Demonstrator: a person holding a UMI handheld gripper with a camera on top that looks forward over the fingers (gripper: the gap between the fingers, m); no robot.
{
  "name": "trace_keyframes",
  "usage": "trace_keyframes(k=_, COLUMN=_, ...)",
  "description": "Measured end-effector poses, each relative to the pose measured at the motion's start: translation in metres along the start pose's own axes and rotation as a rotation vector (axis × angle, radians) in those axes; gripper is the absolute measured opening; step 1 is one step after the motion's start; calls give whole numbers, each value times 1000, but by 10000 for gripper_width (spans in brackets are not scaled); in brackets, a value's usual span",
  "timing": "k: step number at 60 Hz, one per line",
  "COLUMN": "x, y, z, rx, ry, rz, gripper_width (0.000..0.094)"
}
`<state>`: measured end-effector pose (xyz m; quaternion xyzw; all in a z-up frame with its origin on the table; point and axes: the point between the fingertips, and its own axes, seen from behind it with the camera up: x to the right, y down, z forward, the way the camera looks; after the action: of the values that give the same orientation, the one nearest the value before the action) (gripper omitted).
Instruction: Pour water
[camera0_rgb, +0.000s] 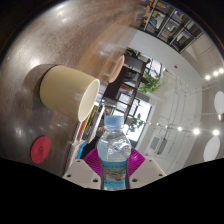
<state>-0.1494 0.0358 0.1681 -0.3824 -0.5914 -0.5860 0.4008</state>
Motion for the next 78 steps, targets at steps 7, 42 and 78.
trace_keyframes(k=7, x=7, y=-14, z=8, rx=35, ry=55, rz=-195, gripper_width=279)
trace_keyframes(k=42, x=45, y=2, z=4, rx=27, ry=89, rz=344, gripper_width=279)
trace_keyframes(k=78, x=-45, y=81, z=-10, rx=-161, ry=-67, rz=1908, gripper_width=277)
